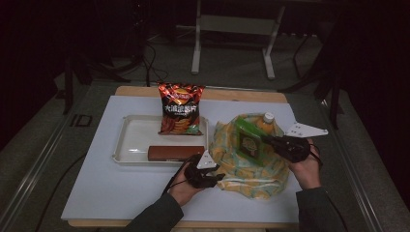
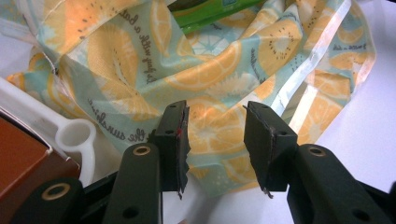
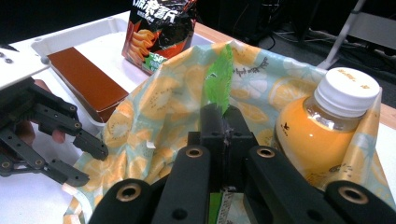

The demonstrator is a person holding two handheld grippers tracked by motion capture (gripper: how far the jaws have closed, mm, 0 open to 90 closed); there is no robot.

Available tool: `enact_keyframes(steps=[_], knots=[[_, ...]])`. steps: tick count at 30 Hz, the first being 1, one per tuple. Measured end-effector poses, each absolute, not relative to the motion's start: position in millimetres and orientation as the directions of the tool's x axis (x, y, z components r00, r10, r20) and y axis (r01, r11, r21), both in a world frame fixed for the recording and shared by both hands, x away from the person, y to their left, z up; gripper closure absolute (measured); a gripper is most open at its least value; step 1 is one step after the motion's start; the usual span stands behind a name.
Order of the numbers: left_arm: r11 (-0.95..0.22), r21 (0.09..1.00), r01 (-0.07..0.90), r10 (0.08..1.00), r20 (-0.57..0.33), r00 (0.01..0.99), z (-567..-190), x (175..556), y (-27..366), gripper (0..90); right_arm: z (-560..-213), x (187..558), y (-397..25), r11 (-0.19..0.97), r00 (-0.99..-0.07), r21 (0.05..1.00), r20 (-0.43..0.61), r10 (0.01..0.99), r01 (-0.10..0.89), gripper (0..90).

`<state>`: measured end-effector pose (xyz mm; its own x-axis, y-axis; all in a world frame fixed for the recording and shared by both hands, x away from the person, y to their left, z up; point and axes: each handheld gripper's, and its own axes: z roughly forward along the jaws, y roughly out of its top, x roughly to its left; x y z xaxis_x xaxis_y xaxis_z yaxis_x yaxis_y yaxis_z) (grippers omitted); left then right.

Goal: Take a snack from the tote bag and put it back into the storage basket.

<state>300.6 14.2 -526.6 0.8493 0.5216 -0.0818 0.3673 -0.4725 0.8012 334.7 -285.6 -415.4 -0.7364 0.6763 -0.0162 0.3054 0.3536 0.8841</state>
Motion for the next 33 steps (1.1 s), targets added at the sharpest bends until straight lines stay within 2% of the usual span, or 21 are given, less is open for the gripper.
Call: enact_keyframes(steps=[20,33], knots=[[-0.481,0.792,0.377,0.522,-0.087,0.848,-537.9,303.2,12.6,59.1,-394.9,332.9,-281.0,0.359,-0.766,0.896,-0.032,0.642,0.263,90.0],[-0.480,0.795,0.371,0.520,-0.082,0.850,-538.2,301.9,12.5,58.4,-376.4,317.5,-279.1,0.391,-0.793,0.894,-0.070,0.605,0.220,90.0]])
